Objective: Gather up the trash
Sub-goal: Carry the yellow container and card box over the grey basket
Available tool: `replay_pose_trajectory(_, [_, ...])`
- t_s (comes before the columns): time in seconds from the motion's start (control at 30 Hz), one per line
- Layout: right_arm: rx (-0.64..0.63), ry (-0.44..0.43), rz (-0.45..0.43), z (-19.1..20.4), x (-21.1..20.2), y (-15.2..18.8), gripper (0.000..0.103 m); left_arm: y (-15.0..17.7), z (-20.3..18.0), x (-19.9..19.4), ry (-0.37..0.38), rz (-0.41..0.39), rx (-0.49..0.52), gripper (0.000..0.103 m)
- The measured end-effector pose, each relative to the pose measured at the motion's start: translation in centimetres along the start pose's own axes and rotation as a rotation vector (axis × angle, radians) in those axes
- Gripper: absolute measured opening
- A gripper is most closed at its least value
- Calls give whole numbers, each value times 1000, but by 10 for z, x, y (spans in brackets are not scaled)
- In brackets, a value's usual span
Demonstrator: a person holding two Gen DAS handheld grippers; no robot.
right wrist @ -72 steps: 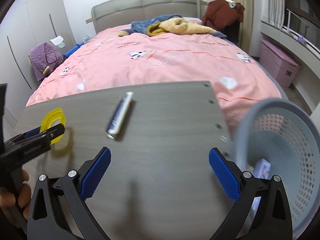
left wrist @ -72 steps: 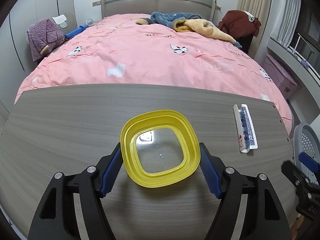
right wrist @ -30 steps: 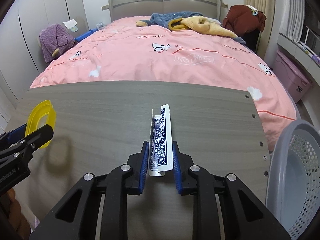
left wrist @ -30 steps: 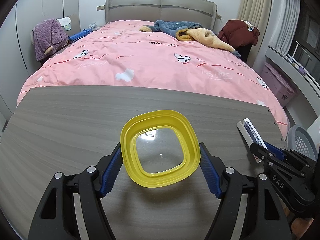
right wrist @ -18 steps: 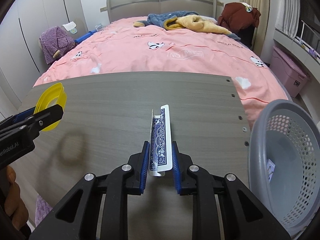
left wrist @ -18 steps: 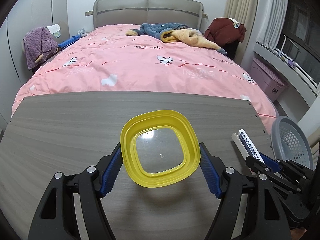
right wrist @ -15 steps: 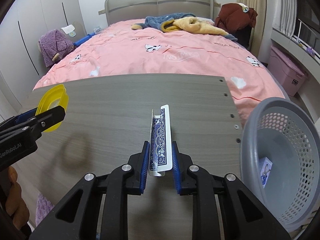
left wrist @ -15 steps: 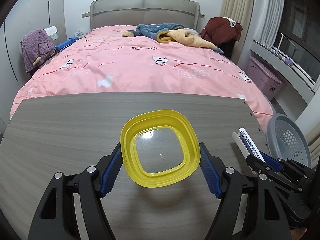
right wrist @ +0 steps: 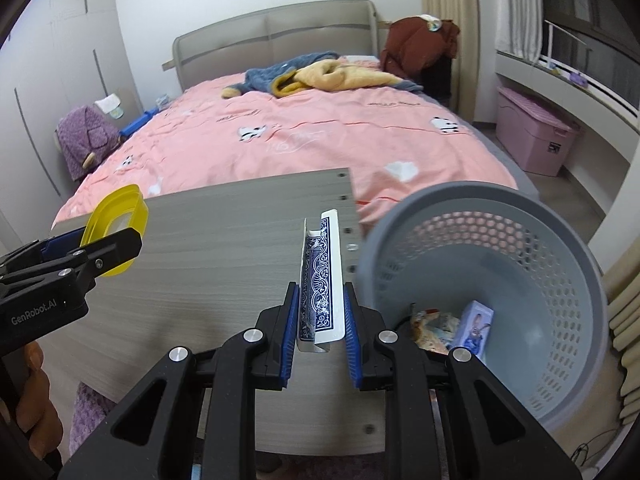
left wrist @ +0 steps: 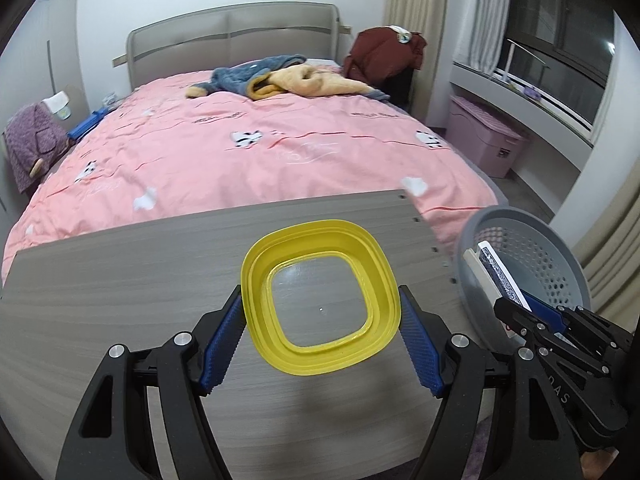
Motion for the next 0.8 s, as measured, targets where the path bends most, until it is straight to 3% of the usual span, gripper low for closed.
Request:
replay_pose_trajectory(0.47, [186,126,-37,-122,-10,5,21,-14,-119,48,129,65,163,71])
replay_pose_trajectory(0.8, [248,135,-9,-161,2,10,21,-20,-161,80,172,102,217,71])
Point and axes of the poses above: each gripper's, at about its wrist camera, not at the fingertips, and x roughly the way its jaws point, z to its left, y to its underside, the point moved 5 cm from there along x, roughly the way its jaws point, and after that the axes turned 8 degrees about y, right-handed, at the moved point
